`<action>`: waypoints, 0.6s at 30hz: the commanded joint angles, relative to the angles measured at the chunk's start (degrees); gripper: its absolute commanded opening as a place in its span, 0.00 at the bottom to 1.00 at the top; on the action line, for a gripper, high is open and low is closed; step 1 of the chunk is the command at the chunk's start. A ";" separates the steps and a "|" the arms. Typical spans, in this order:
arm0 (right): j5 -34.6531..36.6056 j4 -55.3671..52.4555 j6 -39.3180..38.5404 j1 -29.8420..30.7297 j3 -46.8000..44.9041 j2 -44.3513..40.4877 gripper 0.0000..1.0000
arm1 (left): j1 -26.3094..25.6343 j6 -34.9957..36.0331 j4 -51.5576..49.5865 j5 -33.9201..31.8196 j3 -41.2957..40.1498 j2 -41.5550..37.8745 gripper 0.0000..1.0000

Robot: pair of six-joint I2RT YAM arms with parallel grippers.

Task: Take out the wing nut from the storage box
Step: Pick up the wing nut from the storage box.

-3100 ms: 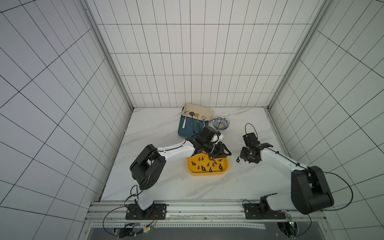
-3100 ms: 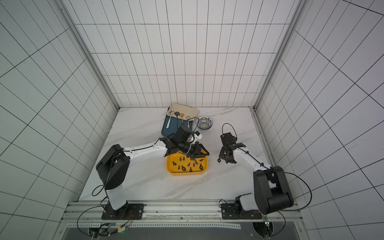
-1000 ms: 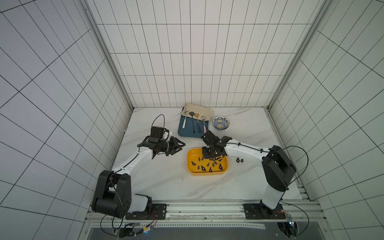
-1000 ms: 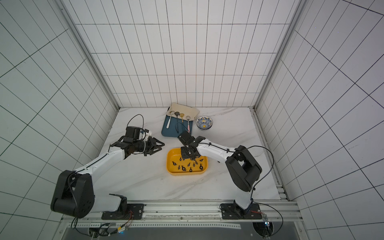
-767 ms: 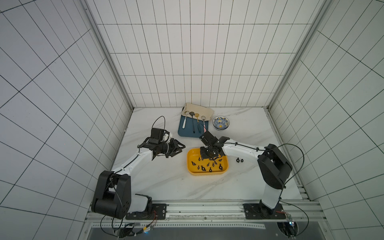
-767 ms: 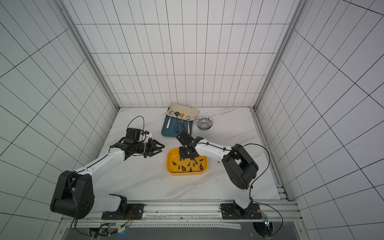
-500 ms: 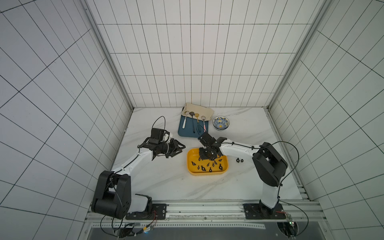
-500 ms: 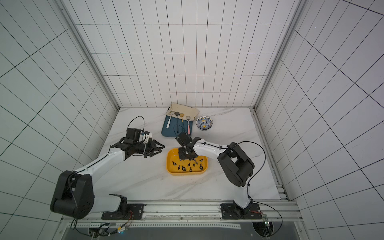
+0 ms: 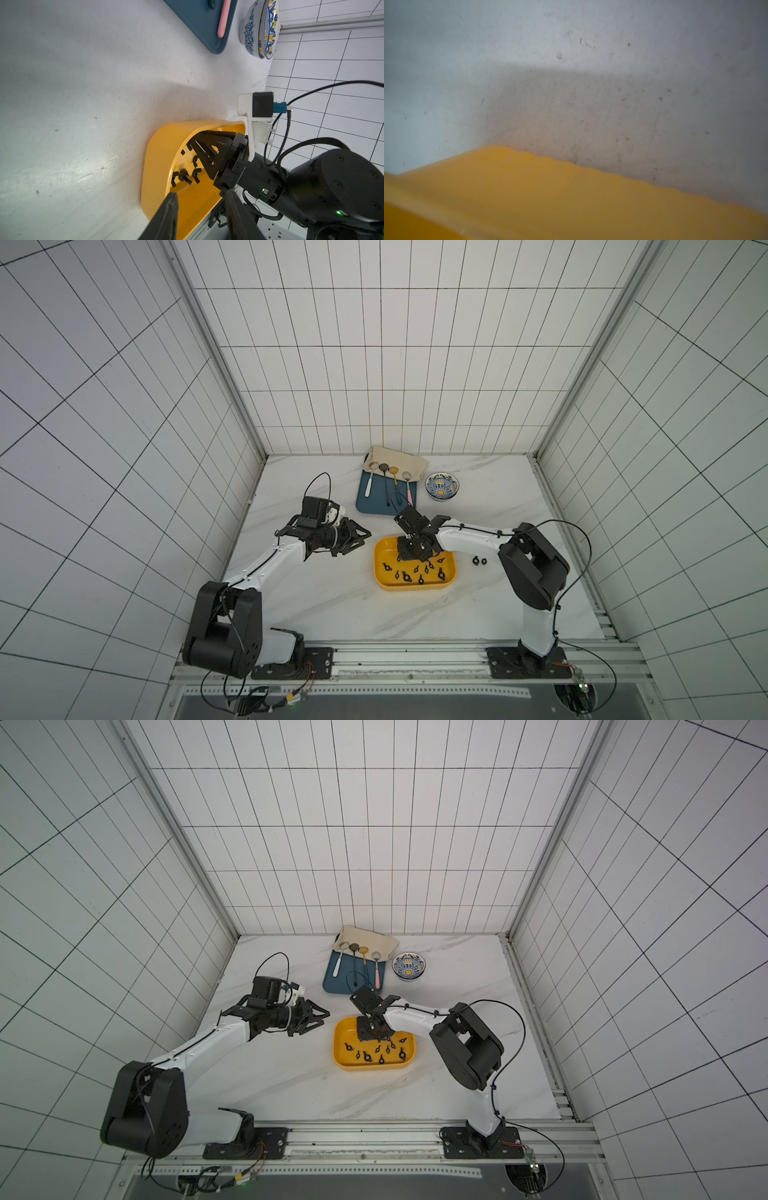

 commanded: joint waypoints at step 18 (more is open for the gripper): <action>1.47 0.55 0.68 1.05 1.91 -1.62 0.02 | 0.04 0.70 0.87 0.55 -0.34 -0.76 0.41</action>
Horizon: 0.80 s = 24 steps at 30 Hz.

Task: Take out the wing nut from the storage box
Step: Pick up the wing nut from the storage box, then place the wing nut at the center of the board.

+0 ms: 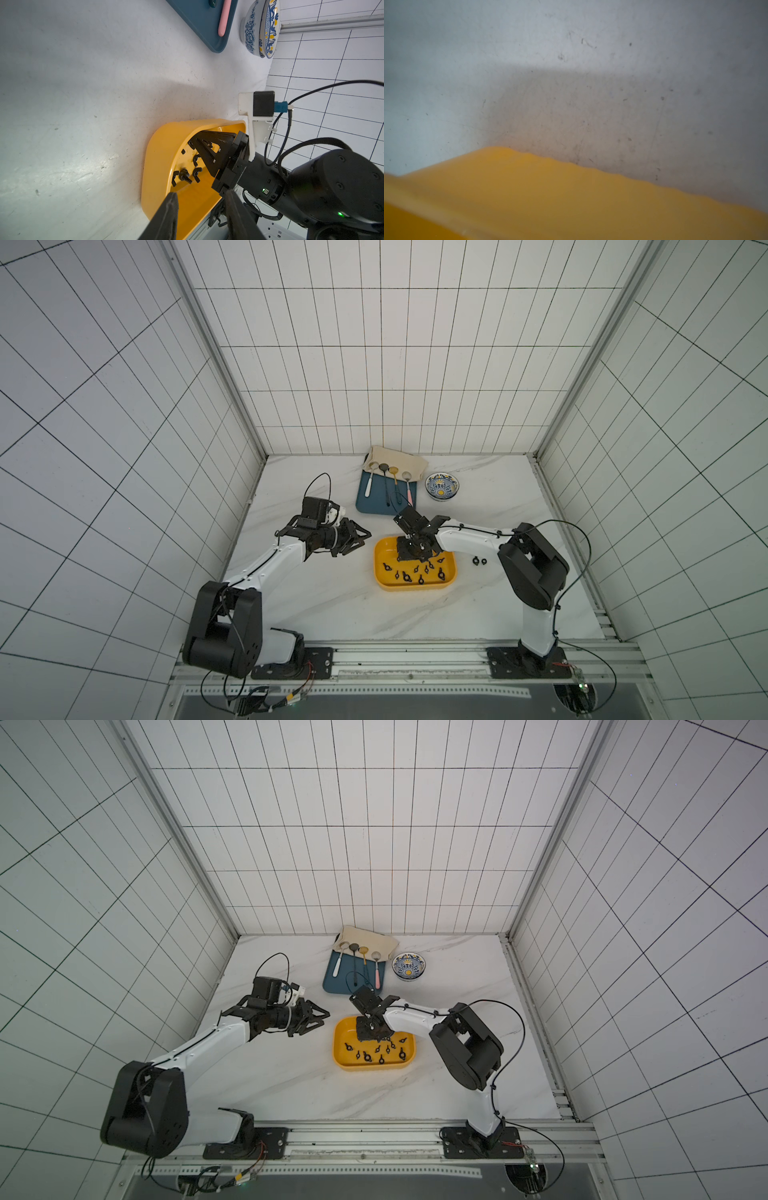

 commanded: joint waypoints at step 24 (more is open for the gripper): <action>9.72 -6.82 -4.49 -15.09 -11.66 -23.16 0.00 | -23.29 -4.09 6.43 -4.68 16.91 12.43 0.42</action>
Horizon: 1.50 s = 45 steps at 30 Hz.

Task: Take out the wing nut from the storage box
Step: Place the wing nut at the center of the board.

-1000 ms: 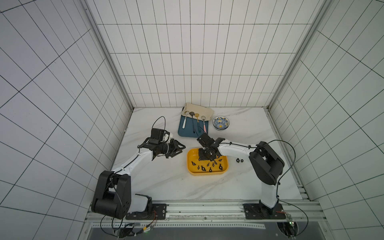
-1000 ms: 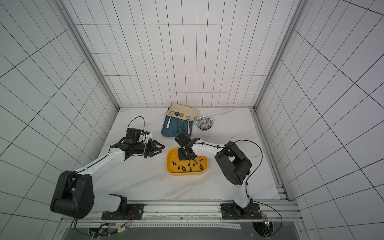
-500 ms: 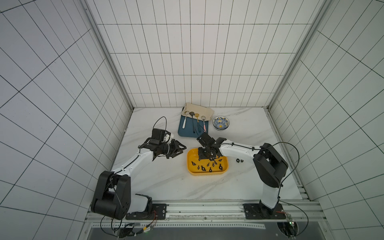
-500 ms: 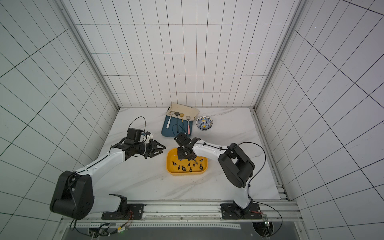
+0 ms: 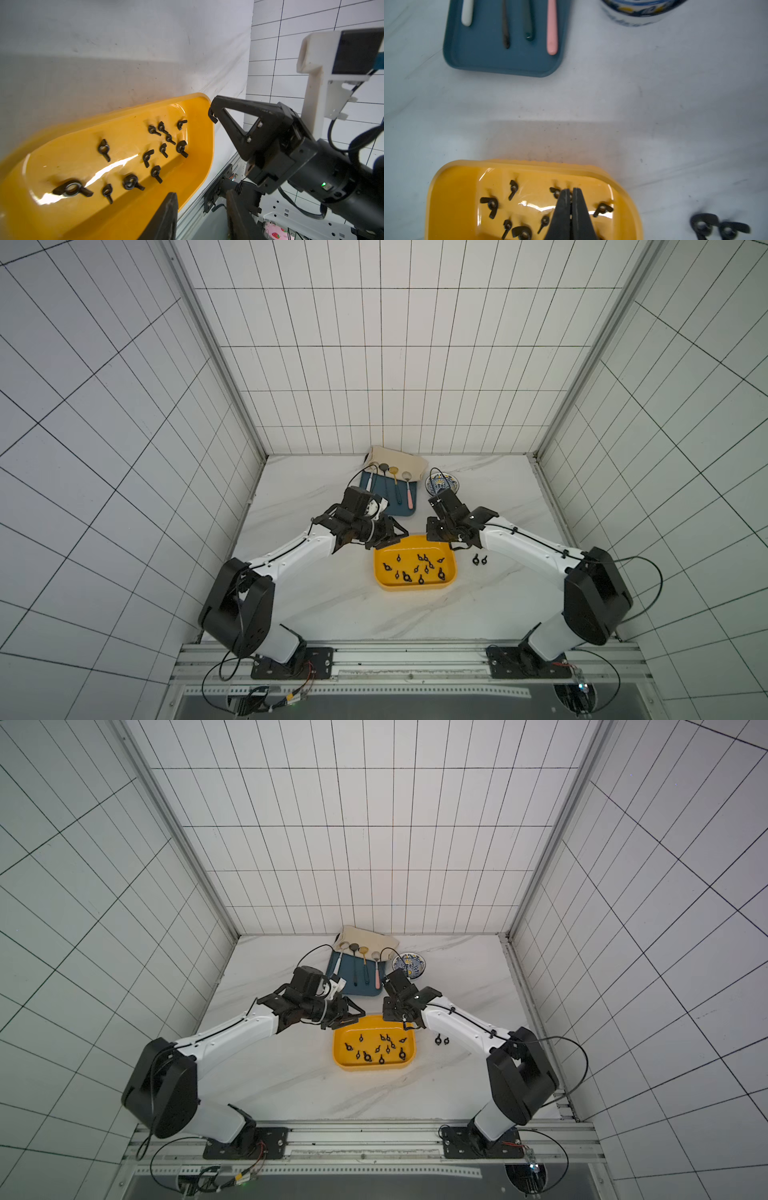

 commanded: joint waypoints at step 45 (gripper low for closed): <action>-2.79 1.87 -1.99 -21.90 -14.42 4.27 0.09 | -13.96 -3.61 8.47 1.32 13.13 17.90 0.42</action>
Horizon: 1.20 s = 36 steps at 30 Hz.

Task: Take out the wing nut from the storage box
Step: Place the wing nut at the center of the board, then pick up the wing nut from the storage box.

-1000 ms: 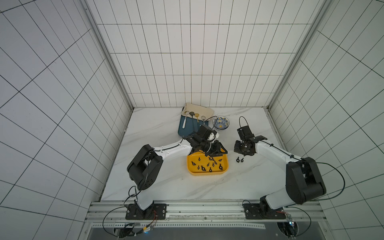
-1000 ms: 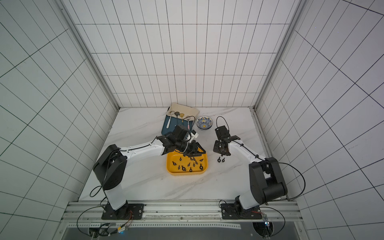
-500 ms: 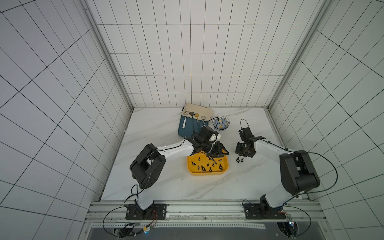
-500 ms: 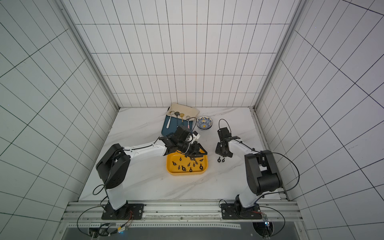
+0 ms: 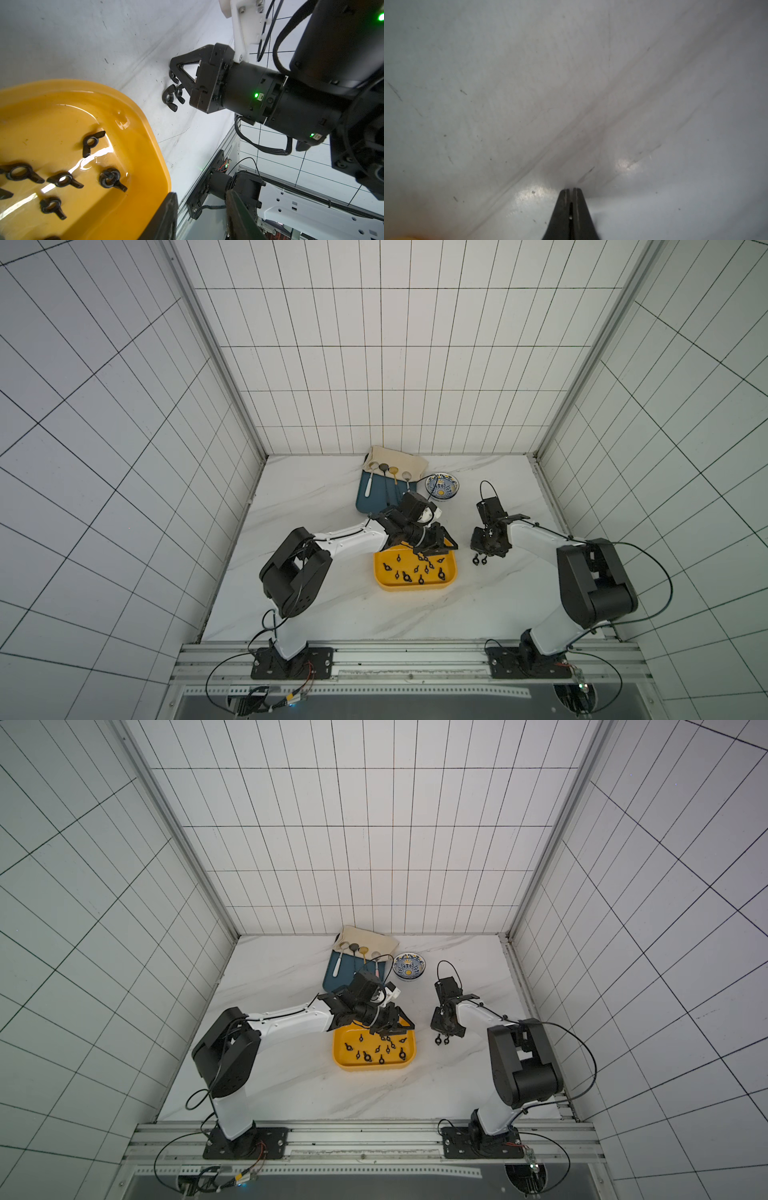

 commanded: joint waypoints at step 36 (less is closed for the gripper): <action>-5.07 0.17 0.74 34.76 24.68 12.79 0.26 | 37.31 6.89 -10.98 1.71 -28.06 -30.15 0.42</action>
